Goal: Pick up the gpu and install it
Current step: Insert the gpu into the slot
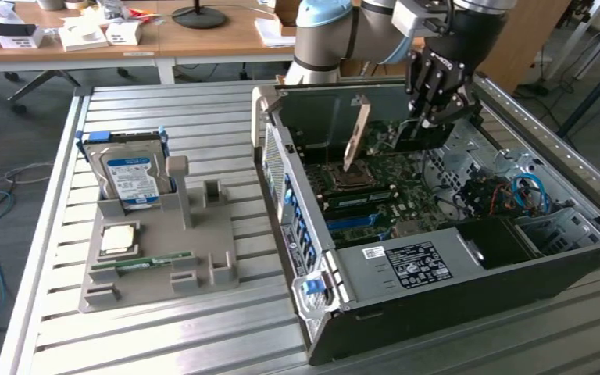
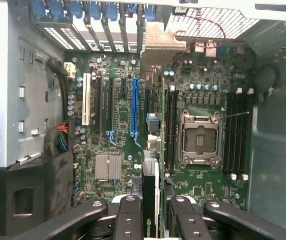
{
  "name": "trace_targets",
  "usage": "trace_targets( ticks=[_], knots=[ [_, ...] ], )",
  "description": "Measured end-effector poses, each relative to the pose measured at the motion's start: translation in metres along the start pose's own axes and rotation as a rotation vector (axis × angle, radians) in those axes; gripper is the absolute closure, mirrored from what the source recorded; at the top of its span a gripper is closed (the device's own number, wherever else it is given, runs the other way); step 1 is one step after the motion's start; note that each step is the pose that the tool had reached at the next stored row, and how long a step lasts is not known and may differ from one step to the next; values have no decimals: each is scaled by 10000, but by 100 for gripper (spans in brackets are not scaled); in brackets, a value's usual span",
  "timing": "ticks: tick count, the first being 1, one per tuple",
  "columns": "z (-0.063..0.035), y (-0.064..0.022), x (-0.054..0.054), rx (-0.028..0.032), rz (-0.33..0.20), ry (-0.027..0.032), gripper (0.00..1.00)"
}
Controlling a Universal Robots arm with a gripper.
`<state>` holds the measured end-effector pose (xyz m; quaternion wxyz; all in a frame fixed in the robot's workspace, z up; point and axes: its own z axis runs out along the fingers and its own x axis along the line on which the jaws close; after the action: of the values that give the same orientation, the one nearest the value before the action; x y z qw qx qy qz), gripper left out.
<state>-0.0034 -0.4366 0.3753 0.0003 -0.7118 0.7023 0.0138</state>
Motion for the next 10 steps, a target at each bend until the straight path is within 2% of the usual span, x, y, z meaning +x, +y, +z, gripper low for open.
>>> trace_targets(
  ticks=[3,4,10],
  knots=[
    [37,-1,1,0,0,0,74],
    [125,0,2,0,0,1,74],
    [238,19,4,12,0,1,74]
  ],
)
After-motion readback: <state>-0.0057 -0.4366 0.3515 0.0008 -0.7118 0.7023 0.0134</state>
